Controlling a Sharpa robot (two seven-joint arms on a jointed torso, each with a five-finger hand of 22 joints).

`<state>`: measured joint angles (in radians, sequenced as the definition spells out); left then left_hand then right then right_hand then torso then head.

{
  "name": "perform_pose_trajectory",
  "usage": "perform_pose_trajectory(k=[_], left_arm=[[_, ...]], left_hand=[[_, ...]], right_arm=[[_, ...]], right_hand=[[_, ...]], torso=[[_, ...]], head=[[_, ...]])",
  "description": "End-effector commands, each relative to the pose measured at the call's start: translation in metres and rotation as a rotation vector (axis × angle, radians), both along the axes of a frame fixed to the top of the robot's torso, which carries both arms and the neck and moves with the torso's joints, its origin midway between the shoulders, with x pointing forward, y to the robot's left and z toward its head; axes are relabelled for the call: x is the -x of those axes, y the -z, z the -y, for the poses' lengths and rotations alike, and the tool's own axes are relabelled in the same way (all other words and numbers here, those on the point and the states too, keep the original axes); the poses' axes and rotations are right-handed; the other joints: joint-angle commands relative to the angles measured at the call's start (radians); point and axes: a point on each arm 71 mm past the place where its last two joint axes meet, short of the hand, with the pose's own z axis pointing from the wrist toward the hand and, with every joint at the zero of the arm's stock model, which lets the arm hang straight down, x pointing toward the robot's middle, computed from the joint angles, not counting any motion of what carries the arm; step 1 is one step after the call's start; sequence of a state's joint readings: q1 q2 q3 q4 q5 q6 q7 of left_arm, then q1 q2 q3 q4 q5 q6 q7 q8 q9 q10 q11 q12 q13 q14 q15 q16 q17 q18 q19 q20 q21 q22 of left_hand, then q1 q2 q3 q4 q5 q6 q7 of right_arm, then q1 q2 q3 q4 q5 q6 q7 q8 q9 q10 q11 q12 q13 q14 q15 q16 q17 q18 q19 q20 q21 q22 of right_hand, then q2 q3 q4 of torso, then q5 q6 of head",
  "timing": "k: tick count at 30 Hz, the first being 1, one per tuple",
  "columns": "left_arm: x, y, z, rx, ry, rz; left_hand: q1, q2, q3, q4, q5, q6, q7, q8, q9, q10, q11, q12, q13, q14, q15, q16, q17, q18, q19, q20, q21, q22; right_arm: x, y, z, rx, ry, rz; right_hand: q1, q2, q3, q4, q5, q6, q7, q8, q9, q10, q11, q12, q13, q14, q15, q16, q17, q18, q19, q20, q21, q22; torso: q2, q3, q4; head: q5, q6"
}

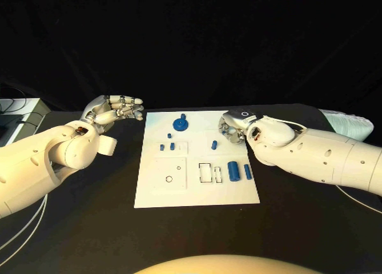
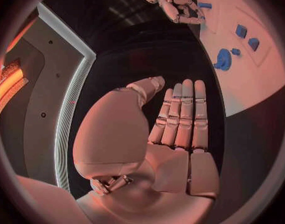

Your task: Assemble the parts on the task board

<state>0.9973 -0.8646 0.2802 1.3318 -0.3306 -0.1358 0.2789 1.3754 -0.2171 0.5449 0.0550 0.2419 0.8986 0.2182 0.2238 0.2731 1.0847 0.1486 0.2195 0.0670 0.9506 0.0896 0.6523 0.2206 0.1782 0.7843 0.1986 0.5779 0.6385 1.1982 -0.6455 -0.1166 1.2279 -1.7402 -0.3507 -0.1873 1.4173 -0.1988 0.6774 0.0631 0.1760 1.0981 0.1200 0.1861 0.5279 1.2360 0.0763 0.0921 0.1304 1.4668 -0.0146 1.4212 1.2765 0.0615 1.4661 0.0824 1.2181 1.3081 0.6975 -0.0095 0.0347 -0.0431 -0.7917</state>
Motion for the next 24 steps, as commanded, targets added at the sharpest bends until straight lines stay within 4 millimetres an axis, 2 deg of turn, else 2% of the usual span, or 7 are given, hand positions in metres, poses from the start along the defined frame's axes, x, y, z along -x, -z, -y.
perform_pose_trajectory(k=[1,14,24], left_arm=[[0.0,0.0,0.0,0.009,0.005,-0.002],[-0.001,0.001,-0.003,0.008,-0.005,-0.009],[-0.002,0.002,-0.006,0.01,-0.011,-0.015]], left_hand=[[0.008,-0.002,-0.008,0.001,0.001,-0.007,0.001,-0.008,-0.002,-0.004,0.004,-0.006,0.0,0.002,0.008,-0.005,0.002,0.0,0.001,0.004,-0.006,-0.002],[0.008,-0.003,-0.011,0.001,0.001,-0.016,0.004,-0.012,-0.005,-0.014,0.007,-0.012,0.0,0.004,0.01,-0.011,0.005,0.0,0.003,0.005,-0.012,-0.006],[0.008,-0.004,-0.012,0.001,0.001,-0.019,0.005,-0.012,-0.005,-0.017,0.008,-0.013,0.0,0.004,0.011,-0.013,0.006,0.0,0.004,0.006,-0.013,-0.007]], right_arm=[[0.003,0.0,-0.001,-0.005,-0.005,0.036],[0.012,-0.012,0.003,-0.087,-0.015,0.104],[0.019,-0.032,0.006,-0.163,-0.023,0.129]], right_hand=[[0.0,0.006,0.003,-0.008,-0.001,0.005,0.0,0.005,0.001,0.028,-0.021,-0.001,0.001,0.044,-0.008,-0.004,-0.001,0.004,0.016,-0.006,0.008,0.106],[-0.005,0.004,0.008,-0.013,-0.003,0.008,-0.001,0.007,0.002,0.034,-0.021,-0.004,-0.001,0.045,-0.009,-0.003,0.001,0.002,0.019,-0.007,0.02,0.112],[-0.008,0.003,0.009,-0.014,-0.004,0.01,-0.001,0.008,0.003,0.037,-0.022,-0.004,-0.001,0.046,-0.009,-0.001,0.004,0.0,0.022,-0.007,0.029,0.117]], torso=[[-0.001,0.0006,-0.0011],[-0.001,0.0008,-0.0021],[0.0,0.0008,-0.0028]], head=[[0.001,0.001],[0.003,0.006],[0.007,0.009]])
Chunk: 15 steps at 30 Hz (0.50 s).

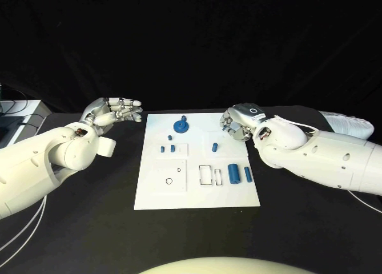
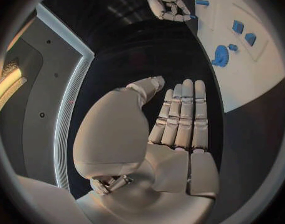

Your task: Assemble the parts on the task board

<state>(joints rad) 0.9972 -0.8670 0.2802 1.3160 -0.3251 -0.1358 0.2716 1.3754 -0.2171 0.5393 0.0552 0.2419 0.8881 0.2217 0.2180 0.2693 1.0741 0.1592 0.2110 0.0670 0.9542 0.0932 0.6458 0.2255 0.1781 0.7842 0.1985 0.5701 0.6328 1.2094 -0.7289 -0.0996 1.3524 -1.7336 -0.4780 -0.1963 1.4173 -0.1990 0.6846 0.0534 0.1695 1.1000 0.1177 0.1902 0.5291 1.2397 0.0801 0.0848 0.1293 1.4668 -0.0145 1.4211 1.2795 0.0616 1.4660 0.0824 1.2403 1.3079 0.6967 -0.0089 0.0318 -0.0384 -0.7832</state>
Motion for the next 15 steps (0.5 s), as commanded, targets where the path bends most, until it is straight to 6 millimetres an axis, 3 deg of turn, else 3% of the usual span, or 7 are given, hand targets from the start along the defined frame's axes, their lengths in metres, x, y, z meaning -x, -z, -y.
perform_pose_trajectory(k=[1,6,15], left_arm=[[0.0,-0.001,0.001,0.014,0.007,-0.003],[0.0,-0.001,0.002,0.017,0.008,-0.004],[0.002,-0.001,0.009,0.022,0.006,-0.002]], left_hand=[[0.008,-0.004,-0.006,0.001,0.001,-0.008,0.001,-0.007,-0.002,-0.006,-0.002,-0.004,0.0,0.001,0.007,-0.007,0.001,0.0,0.004,0.006,-0.005,-0.001],[0.008,-0.004,-0.006,0.001,0.001,-0.009,0.002,-0.007,-0.002,-0.007,-0.002,-0.005,0.0,0.001,0.008,-0.007,0.002,0.0,0.004,0.006,-0.006,-0.002],[0.006,-0.005,-0.009,0.002,0.001,-0.01,0.002,-0.006,-0.002,-0.01,-0.001,-0.006,0.001,0.0,0.009,-0.011,0.003,0.0,0.005,0.007,-0.009,-0.004]], right_arm=[[0.005,-0.007,-0.002,-0.052,-0.013,0.019],[0.016,-0.012,-0.013,-0.083,-0.055,0.006],[0.041,-0.009,-0.056,-0.08,-0.18,-0.017]], right_hand=[[-0.008,0.003,0.002,-0.005,0.002,0.008,0.001,0.004,0.002,0.033,-0.026,0.003,0.0,0.046,-0.009,-0.001,0.001,0.0,0.022,-0.007,0.007,0.117],[-0.009,0.002,0.003,-0.006,0.002,0.009,0.001,0.004,0.002,0.035,-0.026,0.003,0.0,0.046,-0.01,0.0,0.002,0.0,0.022,-0.008,0.009,0.118],[-0.009,0.002,0.003,-0.006,0.002,0.009,0.001,0.005,0.002,0.035,-0.026,0.002,0.0,0.046,-0.01,-0.001,0.001,0.0,0.022,-0.008,0.008,0.118]], torso=[[0.0,0.0005,-0.0006],[0.0,0.001,-0.0008],[-0.002,-0.0006,-0.0002]], head=[[0.003,0.001],[0.017,0.005],[0.05,0.005]])
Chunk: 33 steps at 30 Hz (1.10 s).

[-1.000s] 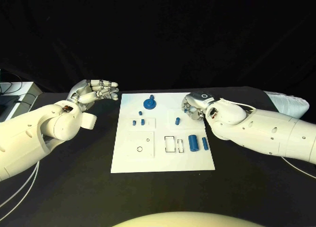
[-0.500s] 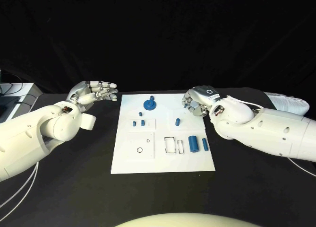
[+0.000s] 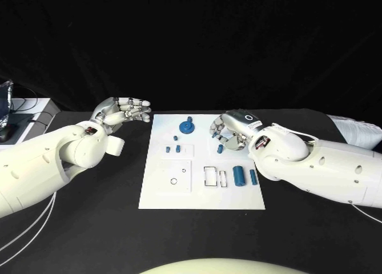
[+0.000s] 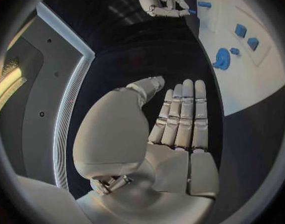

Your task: Assemble the parts on the task board

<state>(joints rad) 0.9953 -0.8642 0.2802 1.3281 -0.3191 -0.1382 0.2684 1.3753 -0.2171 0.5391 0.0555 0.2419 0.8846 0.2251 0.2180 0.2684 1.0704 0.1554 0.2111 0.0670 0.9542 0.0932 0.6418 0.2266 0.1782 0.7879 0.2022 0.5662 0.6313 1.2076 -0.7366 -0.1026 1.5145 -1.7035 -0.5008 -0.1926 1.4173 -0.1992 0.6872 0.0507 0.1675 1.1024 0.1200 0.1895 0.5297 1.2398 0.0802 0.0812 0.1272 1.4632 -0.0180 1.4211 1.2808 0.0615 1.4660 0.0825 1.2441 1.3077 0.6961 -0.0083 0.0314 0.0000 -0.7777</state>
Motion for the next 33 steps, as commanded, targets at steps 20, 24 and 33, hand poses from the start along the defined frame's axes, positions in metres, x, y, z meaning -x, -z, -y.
perform_pose_trajectory(k=[20,24,33], left_arm=[[0.003,-0.002,0.016,0.025,0.013,0.013],[0.003,-0.002,0.017,0.027,0.017,0.014],[0.004,-0.003,0.019,0.029,0.024,0.013]], left_hand=[[-0.002,-0.01,-0.016,0.008,0.001,-0.003,-0.003,-0.001,-0.002,-0.005,0.002,-0.002,0.003,-0.004,0.011,-0.018,0.006,0.0,0.0,0.007,-0.02,-0.012],[-0.001,-0.011,-0.017,0.007,0.001,-0.002,-0.003,-0.001,-0.002,-0.006,0.002,-0.002,0.003,-0.005,0.011,-0.019,0.007,0.0,0.0,0.007,-0.021,-0.013],[-0.002,-0.011,-0.018,0.008,0.001,-0.002,-0.004,0.0,-0.002,-0.006,0.002,-0.002,0.003,-0.005,0.011,-0.02,0.007,0.0,0.0,0.008,-0.023,-0.014]], right_arm=[[0.037,0.04,-0.07,0.072,-0.202,-0.083],[0.04,0.045,-0.075,0.076,-0.212,-0.095],[0.043,0.051,-0.082,0.089,-0.224,-0.11]], right_hand=[[-0.012,0.003,0.004,-0.005,0.005,0.005,0.0,0.005,0.001,0.035,-0.025,0.003,0.0,0.049,-0.007,-0.002,-0.003,0.001,0.02,-0.008,-0.001,0.116],[-0.012,0.003,0.004,-0.005,0.005,0.005,0.0,0.005,0.001,0.035,-0.025,0.003,0.0,0.049,-0.007,-0.002,-0.003,0.001,0.02,-0.008,-0.001,0.116],[-0.012,0.003,0.005,-0.006,0.005,0.005,0.0,0.004,0.001,0.035,-0.025,0.002,0.0,0.049,-0.007,-0.002,-0.003,0.001,0.02,-0.009,-0.002,0.115]], torso=[[-0.002,-0.0042,0.0027],[-0.001,-0.0041,0.0024],[-0.002,-0.0034,0.0012]], head=[[0.052,-0.019],[0.058,-0.023],[0.066,-0.032]])
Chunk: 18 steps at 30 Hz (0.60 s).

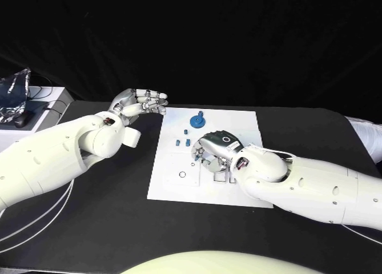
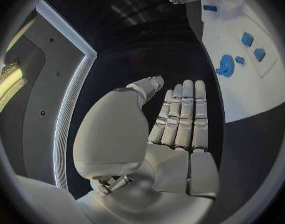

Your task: Assemble the parts on the task board

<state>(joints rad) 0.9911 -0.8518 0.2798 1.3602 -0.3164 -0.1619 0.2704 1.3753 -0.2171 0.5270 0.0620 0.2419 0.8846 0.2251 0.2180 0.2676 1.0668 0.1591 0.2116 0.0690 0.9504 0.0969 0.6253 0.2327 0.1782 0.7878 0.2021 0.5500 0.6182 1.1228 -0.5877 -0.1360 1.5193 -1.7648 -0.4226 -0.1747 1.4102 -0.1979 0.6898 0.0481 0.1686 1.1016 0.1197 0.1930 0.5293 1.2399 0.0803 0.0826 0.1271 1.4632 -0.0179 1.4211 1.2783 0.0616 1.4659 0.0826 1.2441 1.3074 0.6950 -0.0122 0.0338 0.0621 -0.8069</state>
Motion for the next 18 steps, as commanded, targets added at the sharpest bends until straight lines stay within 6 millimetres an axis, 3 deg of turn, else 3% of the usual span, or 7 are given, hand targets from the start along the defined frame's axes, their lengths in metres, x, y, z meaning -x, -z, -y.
perform_pose_trajectory(k=[1,18], left_arm=[[0.0003,-0.0015,0.0027,0.014,0.008,0.009],[0.0005,-0.0008,0.0027,0.011,0.014,-0.001]], left_hand=[[-0.002,-0.011,-0.006,0.001,0.001,-0.002,-0.004,0.0,-0.001,-0.002,-0.002,-0.003,0.001,-0.002,0.007,-0.003,0.001,0.0,0.001,0.008,-0.006,-0.001],[-0.004,-0.012,-0.008,0.003,0.001,-0.001,-0.004,0.002,-0.001,-0.003,-0.002,-0.002,0.002,-0.003,0.007,-0.007,0.002,0.0,0.001,0.009,-0.011,-0.004]], right_arm=[[0.0024,0.0037,-0.0039,0.034,-0.023,0.0],[0.0065,0.0098,-0.0103,0.046,-0.029,0.006]], right_hand=[[-0.005,0.002,0.002,-0.004,0.004,0.005,0.001,0.001,0.002,0.035,-0.025,0.001,0.0,0.049,-0.007,-0.002,-0.001,0.001,0.02,-0.009,-0.002,0.116],[-0.007,0.002,0.004,-0.005,0.005,0.005,0.002,0.001,0.002,0.035,-0.025,-0.001,-0.001,0.048,-0.007,-0.003,-0.003,0.002,0.02,-0.009,-0.004,0.115]], torso=[[0.0,0.0004,-0.0012],[0.0,0.0019,-0.0021]], head=[[0.004,-0.003],[0.011,-0.011]])
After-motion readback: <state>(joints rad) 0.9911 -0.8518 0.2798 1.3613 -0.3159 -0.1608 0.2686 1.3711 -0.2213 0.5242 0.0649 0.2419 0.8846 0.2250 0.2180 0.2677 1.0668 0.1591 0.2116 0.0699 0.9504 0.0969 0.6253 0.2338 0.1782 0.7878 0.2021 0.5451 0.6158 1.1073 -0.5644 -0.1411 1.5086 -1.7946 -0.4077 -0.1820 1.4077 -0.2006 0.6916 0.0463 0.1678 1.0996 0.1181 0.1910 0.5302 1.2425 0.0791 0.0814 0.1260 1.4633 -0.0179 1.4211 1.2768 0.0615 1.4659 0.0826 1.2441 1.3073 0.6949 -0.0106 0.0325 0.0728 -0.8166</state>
